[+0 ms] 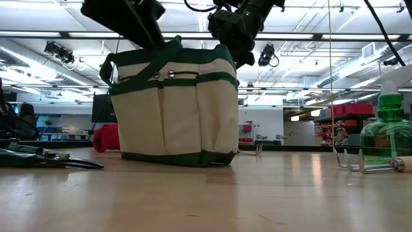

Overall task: Pick & Place Garden tools in Gardening bag
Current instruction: Put the red gloves into the gardening bag

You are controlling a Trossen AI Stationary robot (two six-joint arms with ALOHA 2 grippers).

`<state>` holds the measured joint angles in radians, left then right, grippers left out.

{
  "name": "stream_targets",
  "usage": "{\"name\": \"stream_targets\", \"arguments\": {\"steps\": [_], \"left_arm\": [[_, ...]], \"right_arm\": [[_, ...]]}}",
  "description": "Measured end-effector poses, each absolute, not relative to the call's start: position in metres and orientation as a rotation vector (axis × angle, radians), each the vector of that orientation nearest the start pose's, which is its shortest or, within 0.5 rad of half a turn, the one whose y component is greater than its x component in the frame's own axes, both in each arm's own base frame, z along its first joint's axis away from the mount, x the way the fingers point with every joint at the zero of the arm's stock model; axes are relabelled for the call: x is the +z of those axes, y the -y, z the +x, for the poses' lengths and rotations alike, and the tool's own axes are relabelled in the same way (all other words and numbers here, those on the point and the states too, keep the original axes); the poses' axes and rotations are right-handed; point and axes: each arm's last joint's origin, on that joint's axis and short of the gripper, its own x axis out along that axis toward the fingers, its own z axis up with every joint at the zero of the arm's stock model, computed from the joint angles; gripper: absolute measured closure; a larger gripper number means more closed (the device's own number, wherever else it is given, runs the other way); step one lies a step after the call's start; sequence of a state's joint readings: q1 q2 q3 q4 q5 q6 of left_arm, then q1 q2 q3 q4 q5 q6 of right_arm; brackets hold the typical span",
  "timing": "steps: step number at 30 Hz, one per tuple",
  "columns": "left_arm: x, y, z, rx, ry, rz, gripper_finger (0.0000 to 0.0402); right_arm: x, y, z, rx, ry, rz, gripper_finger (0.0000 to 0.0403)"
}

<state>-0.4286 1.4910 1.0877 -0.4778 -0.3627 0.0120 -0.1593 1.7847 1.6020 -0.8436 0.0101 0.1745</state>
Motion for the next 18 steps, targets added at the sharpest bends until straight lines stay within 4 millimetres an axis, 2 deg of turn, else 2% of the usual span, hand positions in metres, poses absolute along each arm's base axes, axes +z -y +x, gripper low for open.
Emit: {"name": "stream_targets", "arguments": {"steps": [9,18], "left_arm": [[0.281,0.112,0.278,0.074,-0.91,0.436,0.0213],[0.295,0.094,0.259,0.285,-1.053,0.461,0.0213]], "right_arm": [[0.293,0.06,0.373,-0.243,-1.01,0.234,0.0271],[0.292,0.06,0.371,-0.237,-1.034,0.223,0.0271]]}}
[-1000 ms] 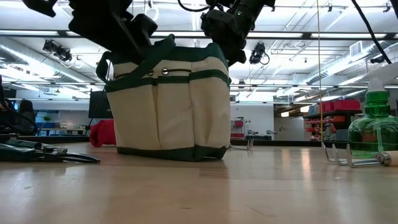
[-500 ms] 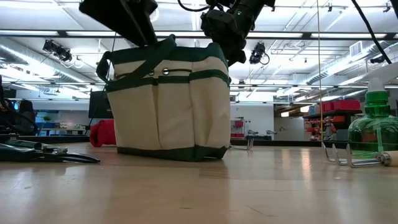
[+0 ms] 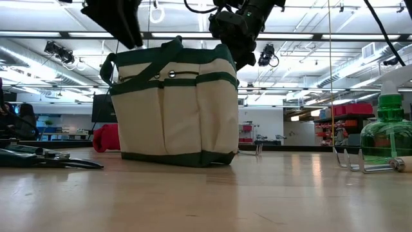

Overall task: Pick & Place Garden tools in Gardening bag
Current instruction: Put the red gloves into the gardening bag

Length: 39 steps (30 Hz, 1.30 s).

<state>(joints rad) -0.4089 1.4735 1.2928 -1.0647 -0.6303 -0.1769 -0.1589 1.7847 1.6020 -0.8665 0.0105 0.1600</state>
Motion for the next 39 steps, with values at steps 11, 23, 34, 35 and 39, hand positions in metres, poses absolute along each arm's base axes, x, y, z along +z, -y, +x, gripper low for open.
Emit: {"name": "stream_targets", "arguments": {"steps": [11,23,34,35,39], "left_arm": [[0.323,0.06,0.224,0.435,-1.061,0.305,0.0213],[0.328,0.015,0.191,0.646,-1.051,0.096,0.0214],[0.294,-0.036,0.188,0.732,-1.158,-0.101,0.0214],[0.289,-0.041,0.189,0.718,-1.157,-0.123,0.0214],[0.271,-0.064,0.19,0.666,-1.157,-0.224,0.0214]], "right_arm": [[0.29,0.059,0.367,-0.24,-1.085,0.226,0.0271],[0.289,0.059,0.366,-0.243,-1.099,0.229,0.0271],[0.289,0.059,0.365,-0.243,-1.112,0.229,0.0271],[0.289,0.059,0.365,-0.243,-1.112,0.229,0.0271],[0.289,0.059,0.365,-0.243,-1.112,0.229,0.0271]]}}
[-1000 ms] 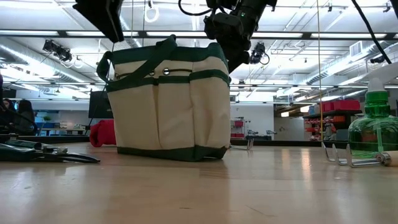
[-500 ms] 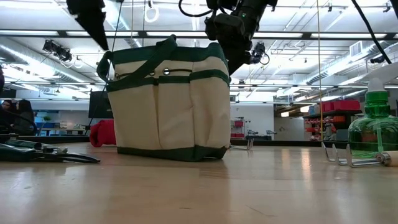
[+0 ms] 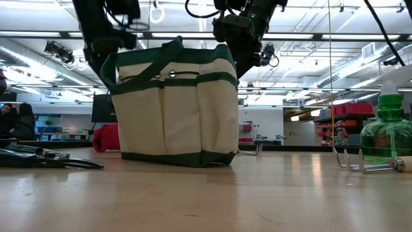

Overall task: Pick & Place Garden tools in Gardening bag
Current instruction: Put the red gloves into the gardening bag

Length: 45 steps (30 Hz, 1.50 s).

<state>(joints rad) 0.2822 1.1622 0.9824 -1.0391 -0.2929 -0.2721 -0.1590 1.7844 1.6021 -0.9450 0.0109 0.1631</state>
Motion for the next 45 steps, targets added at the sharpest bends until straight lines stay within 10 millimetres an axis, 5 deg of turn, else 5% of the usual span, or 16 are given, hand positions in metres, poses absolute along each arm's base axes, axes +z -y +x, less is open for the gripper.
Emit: {"name": "stream_targets", "arguments": {"steps": [14,32,45], "left_arm": [[0.238,-0.117,0.18,0.711,-1.024,-0.576,0.0214],[0.184,-0.142,0.214,0.711,-1.153,-0.593,0.0213],[0.169,-0.145,0.221,0.652,-1.198,-0.617,0.0213]], "right_arm": [[0.289,0.06,0.364,-0.283,-1.111,0.184,0.0271],[0.289,0.061,0.365,-0.279,-1.11,0.165,0.0271],[0.289,0.061,0.366,-0.277,-1.099,0.165,0.0271]]}}
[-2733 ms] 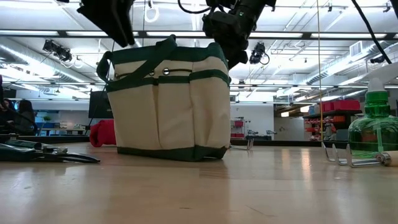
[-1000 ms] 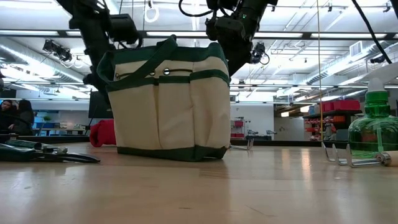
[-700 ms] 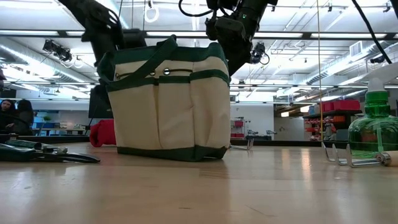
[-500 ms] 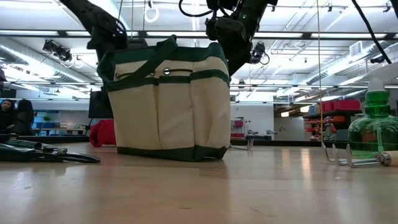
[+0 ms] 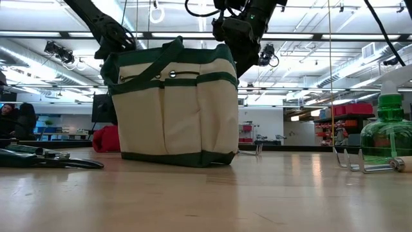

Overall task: Pick & Place Garden tools in Gardening bag
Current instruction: Put the red gloves into the gardening bag

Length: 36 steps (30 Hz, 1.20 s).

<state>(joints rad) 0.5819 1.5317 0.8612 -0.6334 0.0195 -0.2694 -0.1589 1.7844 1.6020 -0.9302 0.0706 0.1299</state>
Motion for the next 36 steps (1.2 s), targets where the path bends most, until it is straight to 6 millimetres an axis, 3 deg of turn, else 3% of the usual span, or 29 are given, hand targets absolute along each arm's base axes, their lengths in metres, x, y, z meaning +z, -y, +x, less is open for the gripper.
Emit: {"name": "stream_targets", "arguments": {"steps": [9,19,28,36], "left_arm": [[0.16,-0.146,0.223,0.642,-1.228,-0.638,0.0231],[0.16,-0.146,0.223,0.619,-1.239,-0.607,0.0379],[0.163,-0.146,0.222,0.632,-1.247,-0.545,0.0381],[0.197,-0.139,0.212,0.65,-1.124,-0.494,0.0381]], "right_arm": [[0.29,0.061,0.366,-0.277,-1.096,0.164,0.0271],[0.29,0.061,0.366,-0.278,-1.096,0.165,0.0271],[0.29,0.061,0.366,-0.278,-1.097,0.165,0.0271],[0.29,0.061,0.366,-0.278,-1.097,0.165,0.0271]]}}
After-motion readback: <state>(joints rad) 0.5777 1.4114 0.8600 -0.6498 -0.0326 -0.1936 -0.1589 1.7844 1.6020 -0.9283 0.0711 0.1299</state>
